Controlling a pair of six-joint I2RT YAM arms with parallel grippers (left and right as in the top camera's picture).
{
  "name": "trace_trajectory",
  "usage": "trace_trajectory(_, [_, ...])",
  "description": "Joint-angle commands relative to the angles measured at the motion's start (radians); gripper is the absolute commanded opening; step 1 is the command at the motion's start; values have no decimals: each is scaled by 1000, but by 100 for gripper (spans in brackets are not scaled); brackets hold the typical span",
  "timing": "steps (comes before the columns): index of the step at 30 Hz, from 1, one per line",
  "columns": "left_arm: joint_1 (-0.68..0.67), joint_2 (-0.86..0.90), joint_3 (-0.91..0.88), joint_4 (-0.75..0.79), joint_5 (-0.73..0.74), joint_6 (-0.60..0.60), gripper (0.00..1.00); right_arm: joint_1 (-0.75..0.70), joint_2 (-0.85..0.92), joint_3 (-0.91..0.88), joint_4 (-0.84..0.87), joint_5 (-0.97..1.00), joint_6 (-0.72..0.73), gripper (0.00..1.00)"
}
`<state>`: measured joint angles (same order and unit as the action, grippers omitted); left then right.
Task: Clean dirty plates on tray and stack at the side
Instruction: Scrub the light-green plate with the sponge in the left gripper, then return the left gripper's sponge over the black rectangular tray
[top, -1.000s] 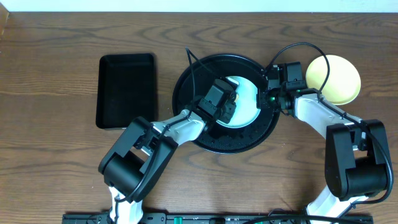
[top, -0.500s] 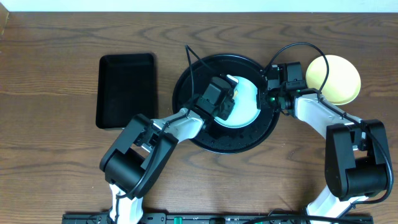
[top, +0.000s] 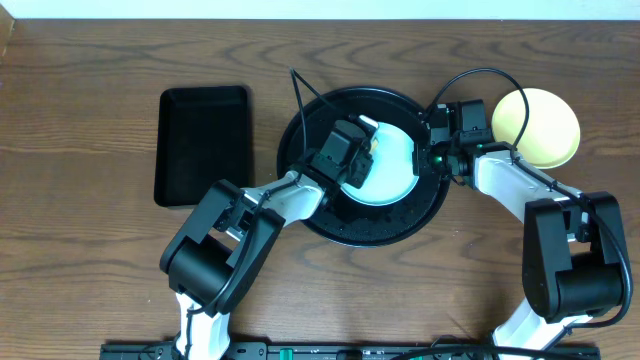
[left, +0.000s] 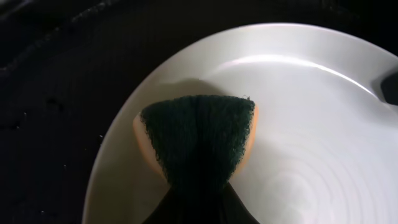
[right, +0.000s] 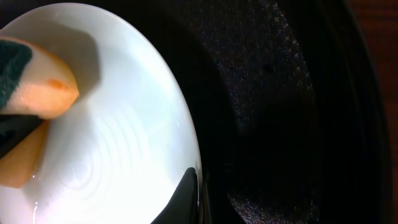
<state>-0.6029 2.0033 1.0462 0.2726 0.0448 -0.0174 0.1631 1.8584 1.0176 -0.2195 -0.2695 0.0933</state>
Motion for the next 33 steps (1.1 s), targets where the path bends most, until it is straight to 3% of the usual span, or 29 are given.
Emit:
trace_trajectory(1, [23,38,3,7,-42,26,12,9,5,-4,-1,-24,-31,1])
trace_trajectory(15, [42,70,3,74,-42,37,11,9,5,-4,0,-24,-27,1])
trace_trajectory(25, [42,85,3,194,-42,56,11,9,5,-4,3,-27,-27,1])
trace_trajectory(33, [41,64,3,373,-30,55,11,9,5,-4,2,-27,-27,1])
